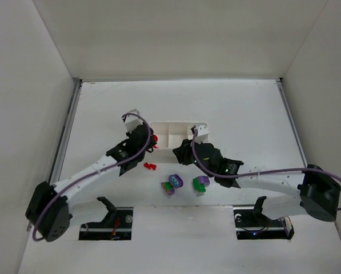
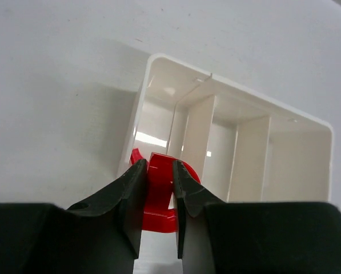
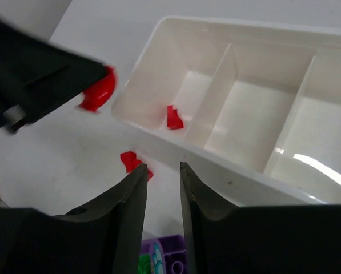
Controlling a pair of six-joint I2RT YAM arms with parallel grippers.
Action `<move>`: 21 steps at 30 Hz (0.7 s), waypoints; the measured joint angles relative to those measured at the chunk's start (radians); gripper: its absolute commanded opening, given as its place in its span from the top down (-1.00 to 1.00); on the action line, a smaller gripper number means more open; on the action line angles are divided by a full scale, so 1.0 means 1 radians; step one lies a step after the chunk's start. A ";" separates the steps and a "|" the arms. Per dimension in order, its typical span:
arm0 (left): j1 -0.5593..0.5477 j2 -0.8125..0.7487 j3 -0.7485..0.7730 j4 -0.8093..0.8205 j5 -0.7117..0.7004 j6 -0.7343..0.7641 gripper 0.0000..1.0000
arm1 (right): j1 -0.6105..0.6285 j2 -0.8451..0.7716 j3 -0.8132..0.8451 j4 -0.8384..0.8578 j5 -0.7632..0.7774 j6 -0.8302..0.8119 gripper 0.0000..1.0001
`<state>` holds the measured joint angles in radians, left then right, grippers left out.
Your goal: Sort the legos into containers by color
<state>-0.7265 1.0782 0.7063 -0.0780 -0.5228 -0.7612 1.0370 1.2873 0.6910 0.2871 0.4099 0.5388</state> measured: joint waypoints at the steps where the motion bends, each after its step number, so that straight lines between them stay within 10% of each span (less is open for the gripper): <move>1: 0.013 0.048 0.016 0.022 0.013 0.018 0.58 | 0.019 0.000 -0.001 -0.003 -0.002 -0.002 0.20; 12: 0.086 0.312 0.127 0.154 0.112 0.124 0.07 | 0.131 0.118 0.020 -0.010 -0.012 -0.026 -0.07; 21: 0.129 0.112 0.043 0.172 0.138 0.124 0.08 | 0.155 0.369 0.184 -0.010 -0.029 -0.066 -0.02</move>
<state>-0.5980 1.1900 0.7490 0.0940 -0.3847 -0.6373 1.1923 1.6562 0.8749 0.2771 0.3809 0.4728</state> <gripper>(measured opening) 0.462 0.504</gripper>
